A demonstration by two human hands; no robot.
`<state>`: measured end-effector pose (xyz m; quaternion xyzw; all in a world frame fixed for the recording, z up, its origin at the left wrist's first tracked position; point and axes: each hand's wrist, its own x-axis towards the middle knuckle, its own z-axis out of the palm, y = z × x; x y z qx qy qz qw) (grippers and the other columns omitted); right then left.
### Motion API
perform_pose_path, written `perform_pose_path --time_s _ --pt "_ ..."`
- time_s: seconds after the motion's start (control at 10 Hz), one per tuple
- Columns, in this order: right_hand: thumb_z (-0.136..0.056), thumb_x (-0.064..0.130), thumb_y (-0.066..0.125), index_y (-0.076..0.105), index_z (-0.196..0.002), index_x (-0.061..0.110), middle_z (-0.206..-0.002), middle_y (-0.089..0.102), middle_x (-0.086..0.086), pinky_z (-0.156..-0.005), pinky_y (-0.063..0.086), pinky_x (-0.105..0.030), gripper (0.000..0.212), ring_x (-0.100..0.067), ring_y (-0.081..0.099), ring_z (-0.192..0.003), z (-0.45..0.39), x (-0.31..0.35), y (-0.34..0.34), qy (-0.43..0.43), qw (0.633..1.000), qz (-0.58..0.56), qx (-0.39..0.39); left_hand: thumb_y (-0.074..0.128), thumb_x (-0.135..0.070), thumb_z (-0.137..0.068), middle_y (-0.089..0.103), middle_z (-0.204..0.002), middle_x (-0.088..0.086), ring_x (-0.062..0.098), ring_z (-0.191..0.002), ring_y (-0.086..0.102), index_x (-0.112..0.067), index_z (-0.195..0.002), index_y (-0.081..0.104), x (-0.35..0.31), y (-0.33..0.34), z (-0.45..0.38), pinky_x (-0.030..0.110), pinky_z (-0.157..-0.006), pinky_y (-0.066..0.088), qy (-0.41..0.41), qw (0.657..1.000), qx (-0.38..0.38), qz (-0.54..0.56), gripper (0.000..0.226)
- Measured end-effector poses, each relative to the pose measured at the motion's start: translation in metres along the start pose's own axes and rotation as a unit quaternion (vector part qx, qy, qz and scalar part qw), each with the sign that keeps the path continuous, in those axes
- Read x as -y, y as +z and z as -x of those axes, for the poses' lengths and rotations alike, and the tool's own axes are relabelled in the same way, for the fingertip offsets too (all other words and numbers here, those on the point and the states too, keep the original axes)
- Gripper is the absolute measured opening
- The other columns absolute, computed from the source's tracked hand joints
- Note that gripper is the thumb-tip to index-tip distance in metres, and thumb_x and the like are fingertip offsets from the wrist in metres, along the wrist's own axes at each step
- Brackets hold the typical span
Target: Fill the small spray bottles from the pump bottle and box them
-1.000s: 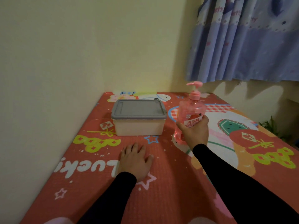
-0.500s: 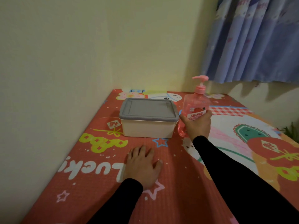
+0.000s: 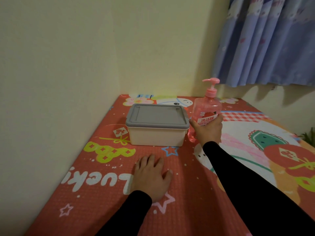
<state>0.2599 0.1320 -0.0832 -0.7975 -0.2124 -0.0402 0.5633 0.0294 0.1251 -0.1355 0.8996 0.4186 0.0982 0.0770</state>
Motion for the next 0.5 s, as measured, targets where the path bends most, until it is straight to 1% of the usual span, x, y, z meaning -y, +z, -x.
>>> perform_pose_path --time_s 0.1,0.3,0.4,0.5 --pt "-0.057 0.058 0.081 0.024 -0.140 0.015 -0.130 0.052 -0.016 -0.091 0.052 -0.051 0.109 -0.036 0.057 -0.114 0.001 0.001 -0.002 -0.001 1.000 -0.006 0.007 0.025 -0.059 -0.094 0.020 -0.160 0.002 0.025 -0.145 0.013 -0.030 -0.150 0.025 0.000 0.001 -0.001 0.044 -0.119 0.006 0.001 1.000 0.000 0.002 0.063" --pt "-0.052 0.070 0.075 0.026 -0.140 0.013 -0.129 0.053 -0.016 -0.092 0.052 -0.049 0.115 -0.034 0.057 -0.115 0.004 0.005 -0.013 -0.006 0.999 -0.027 0.018 0.025 -0.059 -0.093 0.022 -0.159 0.001 0.025 -0.145 0.015 -0.030 -0.149 0.027 0.001 0.002 -0.002 0.044 -0.119 0.007 0.001 1.000 -0.001 0.008 0.063" --pt "-0.056 0.069 0.074 0.031 -0.136 0.010 -0.127 0.053 -0.016 -0.090 0.052 -0.047 0.108 -0.034 0.056 -0.114 0.008 0.011 -0.024 -0.011 0.999 -0.012 0.028 0.026 -0.059 -0.093 0.023 -0.158 0.002 0.025 -0.144 0.016 -0.030 -0.149 0.027 -0.001 0.002 0.000 0.045 -0.119 0.008 -0.001 1.000 -0.007 0.009 0.063" --pt "-0.060 0.072 0.071 0.030 -0.139 0.009 -0.132 0.051 -0.018 -0.094 0.050 -0.048 0.109 -0.035 0.053 -0.120 0.011 0.013 -0.035 -0.017 0.999 0.001 0.032 0.026 -0.059 -0.094 0.022 -0.159 0.002 0.025 -0.145 0.014 -0.030 -0.150 0.026 -0.002 0.001 0.000 0.045 -0.120 0.007 0.003 1.000 -0.007 0.012 0.063"
